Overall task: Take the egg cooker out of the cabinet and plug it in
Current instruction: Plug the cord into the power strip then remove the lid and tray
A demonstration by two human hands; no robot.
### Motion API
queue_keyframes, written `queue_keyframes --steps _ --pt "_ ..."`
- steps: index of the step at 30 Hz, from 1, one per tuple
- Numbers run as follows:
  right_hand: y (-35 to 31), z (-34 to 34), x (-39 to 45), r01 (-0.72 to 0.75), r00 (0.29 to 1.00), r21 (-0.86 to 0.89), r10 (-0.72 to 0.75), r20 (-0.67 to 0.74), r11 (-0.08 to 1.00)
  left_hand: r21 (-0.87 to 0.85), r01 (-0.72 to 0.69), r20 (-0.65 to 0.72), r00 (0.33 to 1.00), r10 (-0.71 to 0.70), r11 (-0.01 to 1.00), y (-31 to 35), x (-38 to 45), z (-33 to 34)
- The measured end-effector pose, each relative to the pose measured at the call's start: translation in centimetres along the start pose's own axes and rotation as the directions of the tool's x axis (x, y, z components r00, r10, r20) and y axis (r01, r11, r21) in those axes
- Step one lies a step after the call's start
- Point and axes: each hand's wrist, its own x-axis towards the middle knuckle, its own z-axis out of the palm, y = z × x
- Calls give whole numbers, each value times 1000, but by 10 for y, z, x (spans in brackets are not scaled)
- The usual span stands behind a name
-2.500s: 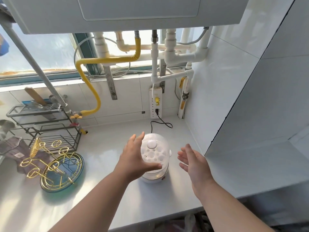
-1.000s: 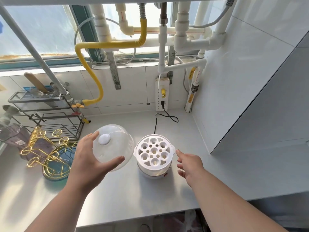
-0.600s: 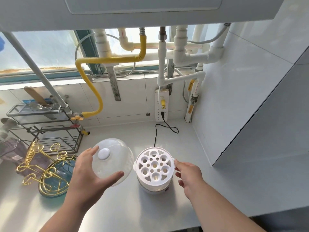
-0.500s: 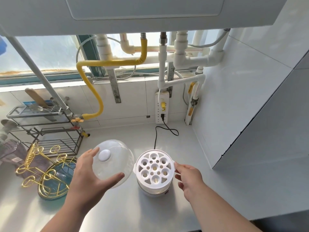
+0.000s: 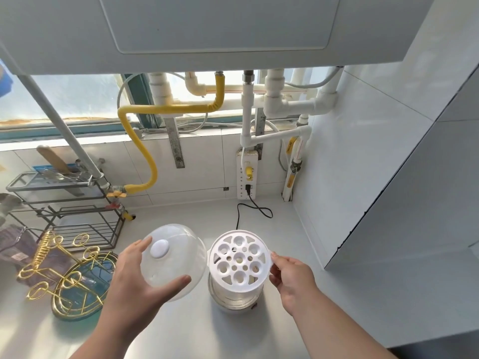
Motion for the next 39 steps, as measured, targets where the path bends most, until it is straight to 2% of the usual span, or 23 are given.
queue_keyframes --steps 12,20,27,32,39 --pt "-19 -76 -23 42 993 128 -27 -113 991 -19 -26 31 999 27 999 19 -4 18" --pt "-16 -124 -37 46 984 163 -17 -178 986 -7 2 166 986 -1 1000 31 -8 60" --pt "-17 -154 -47 65 977 222 -17 -212 973 57 19 340 940 -37 998 48 -5 98" --pt "-19 -166 -55 71 973 253 -11 -233 965 99 34 385 920 -70 995 46 -7 115" --pt "-20 -166 -64 90 971 299 -18 -237 950 107 46 382 920 -83 993 38 -10 130"
